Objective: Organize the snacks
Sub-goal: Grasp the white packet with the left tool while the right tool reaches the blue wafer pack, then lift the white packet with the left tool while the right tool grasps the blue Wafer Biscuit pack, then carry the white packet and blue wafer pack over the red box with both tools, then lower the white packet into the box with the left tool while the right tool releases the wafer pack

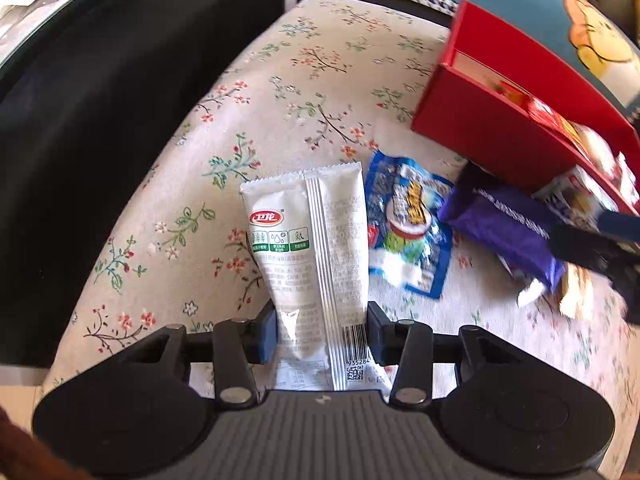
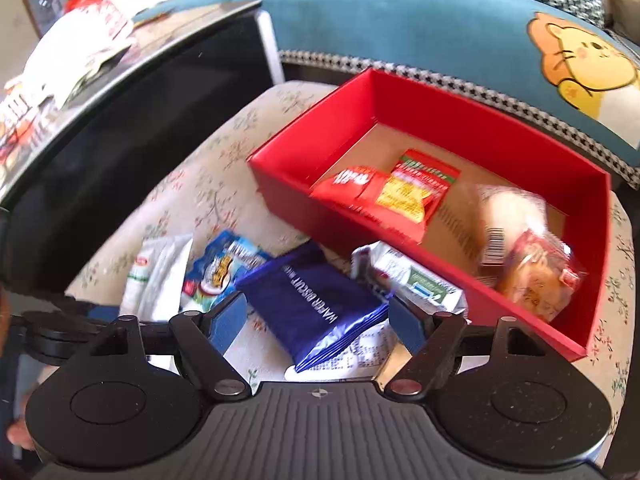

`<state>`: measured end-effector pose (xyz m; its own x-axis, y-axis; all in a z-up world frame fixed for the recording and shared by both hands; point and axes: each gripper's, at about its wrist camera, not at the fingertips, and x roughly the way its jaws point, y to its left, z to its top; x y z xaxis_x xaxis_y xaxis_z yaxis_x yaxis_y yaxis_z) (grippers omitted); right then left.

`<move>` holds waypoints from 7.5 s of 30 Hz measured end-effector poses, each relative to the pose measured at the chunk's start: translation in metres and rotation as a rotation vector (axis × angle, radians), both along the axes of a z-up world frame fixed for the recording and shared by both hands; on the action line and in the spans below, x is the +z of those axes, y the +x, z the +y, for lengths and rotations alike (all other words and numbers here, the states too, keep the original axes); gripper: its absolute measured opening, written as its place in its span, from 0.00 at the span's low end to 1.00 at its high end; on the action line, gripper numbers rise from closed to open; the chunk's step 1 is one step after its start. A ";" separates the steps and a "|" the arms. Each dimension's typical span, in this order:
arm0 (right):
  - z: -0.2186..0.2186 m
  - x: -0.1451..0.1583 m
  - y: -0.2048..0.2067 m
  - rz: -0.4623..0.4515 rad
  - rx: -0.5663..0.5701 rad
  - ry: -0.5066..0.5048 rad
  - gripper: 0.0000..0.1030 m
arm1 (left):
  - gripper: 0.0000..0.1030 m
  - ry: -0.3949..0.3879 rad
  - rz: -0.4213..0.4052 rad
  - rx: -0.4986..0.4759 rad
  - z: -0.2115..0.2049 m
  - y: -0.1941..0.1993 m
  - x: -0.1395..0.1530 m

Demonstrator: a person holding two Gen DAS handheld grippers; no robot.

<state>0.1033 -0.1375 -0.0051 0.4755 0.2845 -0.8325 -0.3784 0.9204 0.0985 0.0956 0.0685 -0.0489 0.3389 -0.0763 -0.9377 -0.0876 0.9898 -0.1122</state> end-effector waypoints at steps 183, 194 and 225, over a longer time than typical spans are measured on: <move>-0.107 0.017 0.057 -0.090 -0.381 0.013 0.68 | 0.87 0.075 -0.229 -0.303 -0.161 0.147 0.056; -0.110 0.003 0.074 -0.077 -0.373 0.008 0.68 | 0.87 0.093 -0.213 -0.283 -0.167 0.168 0.038; -0.107 0.018 0.071 -0.130 -0.389 -0.004 0.75 | 0.98 0.027 -0.259 -0.262 -0.161 0.156 0.067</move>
<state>0.1738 -0.2444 0.0133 0.6484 0.0593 -0.7590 -0.0107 0.9976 0.0689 0.2511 -0.0929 0.0180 0.5374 -0.1682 -0.8264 0.1969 0.9778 -0.0710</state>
